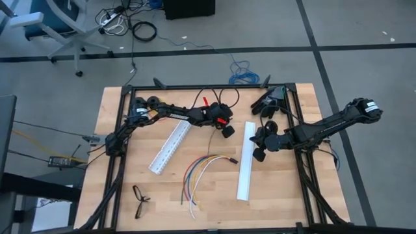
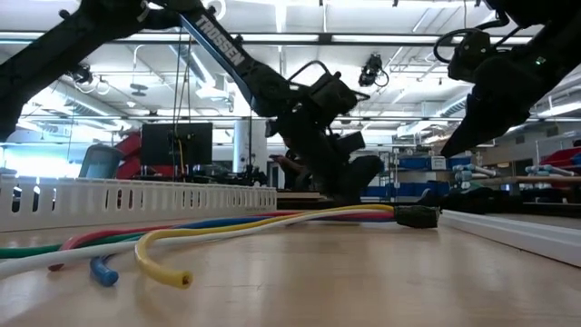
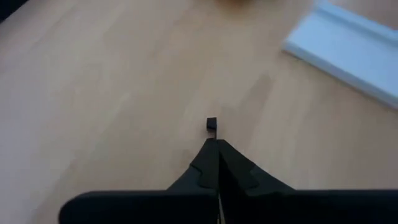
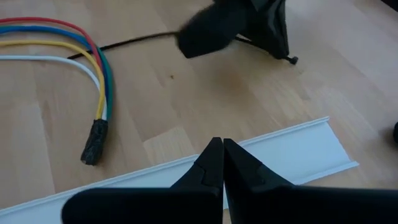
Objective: Ziptie cables
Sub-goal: Wrap the cable wires together using the black zip tie
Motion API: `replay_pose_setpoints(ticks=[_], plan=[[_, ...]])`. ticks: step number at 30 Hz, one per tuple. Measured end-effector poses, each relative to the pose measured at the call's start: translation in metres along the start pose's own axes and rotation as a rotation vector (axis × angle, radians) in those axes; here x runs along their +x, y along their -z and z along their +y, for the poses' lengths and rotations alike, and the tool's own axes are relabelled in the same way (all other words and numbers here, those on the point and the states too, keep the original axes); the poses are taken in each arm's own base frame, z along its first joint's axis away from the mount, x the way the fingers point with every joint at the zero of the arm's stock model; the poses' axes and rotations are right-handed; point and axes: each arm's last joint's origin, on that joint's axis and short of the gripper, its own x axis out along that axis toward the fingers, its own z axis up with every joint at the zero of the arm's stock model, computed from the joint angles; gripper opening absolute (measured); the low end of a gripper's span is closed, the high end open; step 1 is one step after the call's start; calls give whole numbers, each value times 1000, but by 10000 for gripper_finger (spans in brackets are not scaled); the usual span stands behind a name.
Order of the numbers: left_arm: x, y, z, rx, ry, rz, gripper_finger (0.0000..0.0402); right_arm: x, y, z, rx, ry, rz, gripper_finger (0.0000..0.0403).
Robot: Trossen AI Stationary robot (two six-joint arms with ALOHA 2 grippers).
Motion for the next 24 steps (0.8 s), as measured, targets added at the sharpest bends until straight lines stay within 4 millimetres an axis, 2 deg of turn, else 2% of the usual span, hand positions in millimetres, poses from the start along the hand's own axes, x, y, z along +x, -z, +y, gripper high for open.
replay_pose_setpoints(ticks=[4,9,14,17,20,24], plan=[[-23,-22,-6,39,5,-75,1,-1,1,2,9,-5,4,0],[-39,-31,-12,59,2,-96,1,-3,4,4,-6,5,-3,0],[-68,-50,-15,80,15,-194,1,-5,15,5,18,44,-3,0],[-92,-49,-5,66,5,-259,0,-2,32,2,61,43,28,0],[-127,-43,13,14,0,-373,0,0,51,-1,125,35,49,0],[-169,-15,35,-75,11,-529,0,3,66,-1,189,-24,24,0]])
